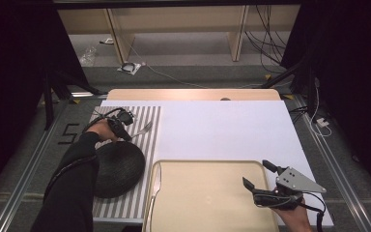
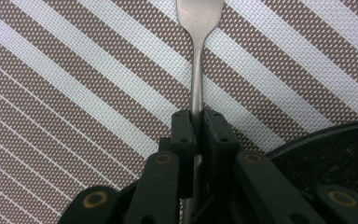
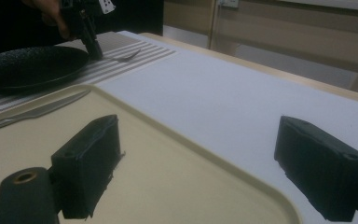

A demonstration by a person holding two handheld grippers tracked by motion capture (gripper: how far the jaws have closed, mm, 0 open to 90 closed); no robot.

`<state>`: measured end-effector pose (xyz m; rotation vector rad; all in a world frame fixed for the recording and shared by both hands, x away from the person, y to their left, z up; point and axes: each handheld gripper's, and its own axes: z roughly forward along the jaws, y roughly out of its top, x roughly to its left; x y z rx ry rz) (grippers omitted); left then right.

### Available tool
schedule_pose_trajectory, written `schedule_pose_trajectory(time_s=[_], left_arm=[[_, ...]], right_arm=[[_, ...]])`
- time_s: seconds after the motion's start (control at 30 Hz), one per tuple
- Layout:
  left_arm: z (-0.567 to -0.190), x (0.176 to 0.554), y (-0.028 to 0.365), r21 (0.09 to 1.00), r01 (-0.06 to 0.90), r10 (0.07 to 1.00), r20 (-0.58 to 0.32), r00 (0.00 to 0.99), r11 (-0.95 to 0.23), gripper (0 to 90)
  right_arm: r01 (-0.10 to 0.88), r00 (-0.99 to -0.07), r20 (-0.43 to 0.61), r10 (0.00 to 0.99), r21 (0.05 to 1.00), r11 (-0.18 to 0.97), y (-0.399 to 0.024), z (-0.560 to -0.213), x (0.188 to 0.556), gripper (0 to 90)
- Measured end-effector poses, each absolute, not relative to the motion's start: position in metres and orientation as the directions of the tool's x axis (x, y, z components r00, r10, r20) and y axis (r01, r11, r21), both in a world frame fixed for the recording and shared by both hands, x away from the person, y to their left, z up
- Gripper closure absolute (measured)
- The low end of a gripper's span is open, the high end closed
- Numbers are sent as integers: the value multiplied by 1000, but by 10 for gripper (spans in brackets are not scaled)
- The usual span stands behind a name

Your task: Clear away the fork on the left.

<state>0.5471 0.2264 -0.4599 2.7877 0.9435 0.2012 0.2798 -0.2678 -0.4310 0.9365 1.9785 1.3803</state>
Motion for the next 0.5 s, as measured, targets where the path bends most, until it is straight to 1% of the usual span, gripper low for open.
schedule_pose_trajectory(time_s=[0.13, 0.4, 0.5], left_arm=[[-460, 547, 227, 231, 577, 609, 100, 787, -783, 831], [-448, 546, 231, 274, 533, 594, 248, 765, -801, 831], [-441, 545, 232, 293, 519, 591, 283, 755, -803, 831]], right_arm=[[232, -608, -45, 793, 945, 231, -268, -431, 280, 154], [232, -607, -44, 793, 945, 230, -268, -431, 280, 154], [232, -607, -44, 793, 945, 229, -268, -431, 280, 153]])
